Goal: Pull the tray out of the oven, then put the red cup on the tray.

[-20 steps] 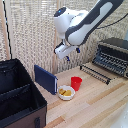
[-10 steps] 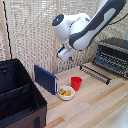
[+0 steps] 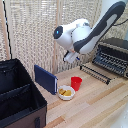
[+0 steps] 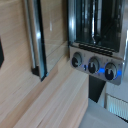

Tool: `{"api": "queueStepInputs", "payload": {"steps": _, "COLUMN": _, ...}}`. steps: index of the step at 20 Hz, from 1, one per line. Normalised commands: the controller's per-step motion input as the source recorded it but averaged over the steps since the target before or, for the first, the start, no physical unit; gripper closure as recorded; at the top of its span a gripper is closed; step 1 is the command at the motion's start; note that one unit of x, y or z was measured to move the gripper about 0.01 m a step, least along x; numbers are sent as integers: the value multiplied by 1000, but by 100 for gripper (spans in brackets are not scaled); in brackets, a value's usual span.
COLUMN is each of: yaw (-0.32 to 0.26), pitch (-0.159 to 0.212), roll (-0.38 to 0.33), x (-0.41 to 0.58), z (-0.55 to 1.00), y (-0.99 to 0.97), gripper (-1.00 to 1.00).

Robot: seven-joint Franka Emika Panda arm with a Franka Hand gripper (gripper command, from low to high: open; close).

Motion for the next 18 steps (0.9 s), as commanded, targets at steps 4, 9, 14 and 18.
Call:
{"api": "queueStepInputs", "payload": {"steps": 4, "yaw": 61, "pitch": 0, "roll": -234, "x": 164, "z": -141, "y": -574, "gripper": -100}}
{"api": "queueStepInputs", "payload": {"steps": 9, "yaw": 11, "pitch": 0, "roll": -219, "x": 141, "z": -68, "y": -611, "gripper": -100}}
{"api": "queueStepInputs", "payload": {"steps": 14, "yaw": -4, "pitch": -9, "roll": -153, "x": 57, "z": -64, "y": -603, "gripper": -100}}
{"api": "queueStepInputs", "payload": {"steps": 18, "yaw": -11, "pitch": -6, "roll": -63, "x": 53, "z": -86, "y": -650, "gripper": -100}}
